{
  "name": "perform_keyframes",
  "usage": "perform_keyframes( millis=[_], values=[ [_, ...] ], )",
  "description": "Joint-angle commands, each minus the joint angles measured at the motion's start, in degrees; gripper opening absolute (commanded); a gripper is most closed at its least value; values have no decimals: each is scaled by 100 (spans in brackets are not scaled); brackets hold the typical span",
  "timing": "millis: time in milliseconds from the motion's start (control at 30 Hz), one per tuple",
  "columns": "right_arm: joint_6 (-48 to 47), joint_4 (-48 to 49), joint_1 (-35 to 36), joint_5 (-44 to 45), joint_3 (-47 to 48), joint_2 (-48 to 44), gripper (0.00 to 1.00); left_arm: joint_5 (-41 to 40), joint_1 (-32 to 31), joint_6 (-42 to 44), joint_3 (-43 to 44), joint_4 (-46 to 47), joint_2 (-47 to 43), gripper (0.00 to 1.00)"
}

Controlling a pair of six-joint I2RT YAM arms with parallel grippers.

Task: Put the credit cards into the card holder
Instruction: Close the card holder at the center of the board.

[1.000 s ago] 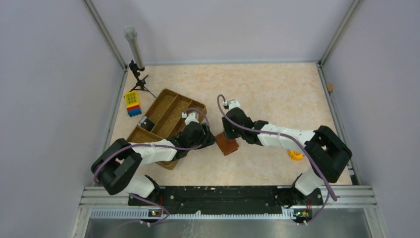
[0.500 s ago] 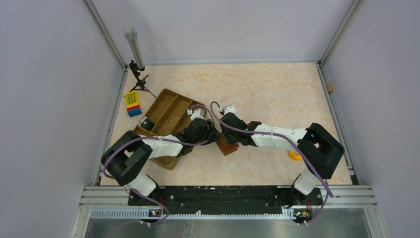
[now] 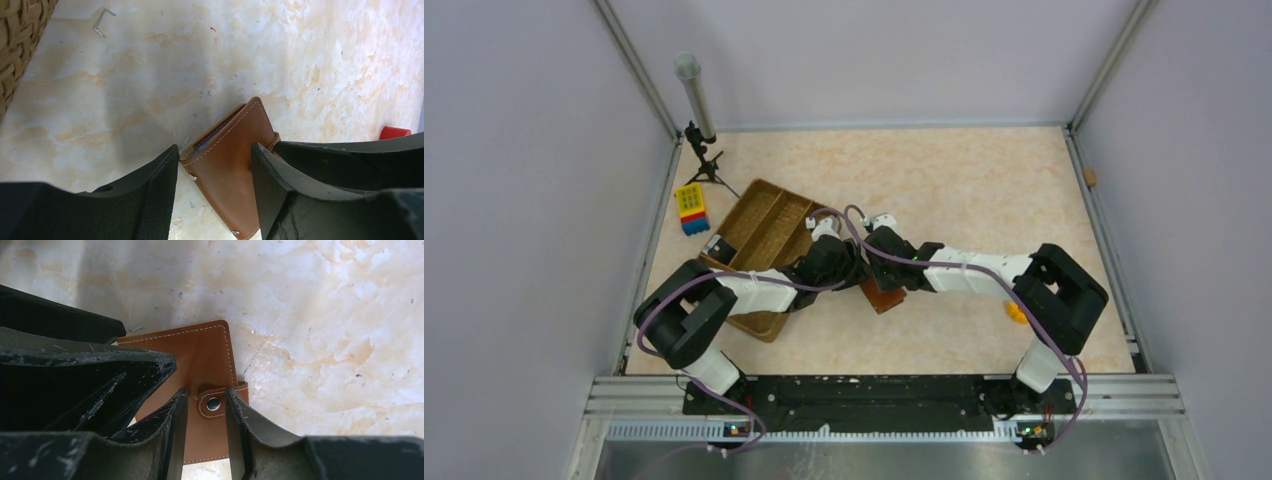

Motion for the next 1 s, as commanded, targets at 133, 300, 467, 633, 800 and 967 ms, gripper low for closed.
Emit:
perform_keyframes(
  millis=[133, 300, 467, 633, 800, 967],
  values=[
    [167, -96, 29, 136, 70, -135, 22, -33, -33, 162, -5, -489, 151, 57],
    [224, -72, 29, 157, -41, -265, 15, -50, -37, 162, -31, -542, 90, 57],
    [247, 51, 32, 161, -185, -462, 1, -85, -85, 162, -28, -595, 153, 56],
    [250, 83, 34, 167, -219, -460, 0, -85, -125, 146, 0, -622, 286, 55],
    [314, 308, 35, 156, -341, -576, 0, -213, -184, 108, -107, -584, 116, 55],
    [374, 689, 20, 85, -587, -787, 0, -194, -236, 56, -157, -676, -60, 55]
  ],
)
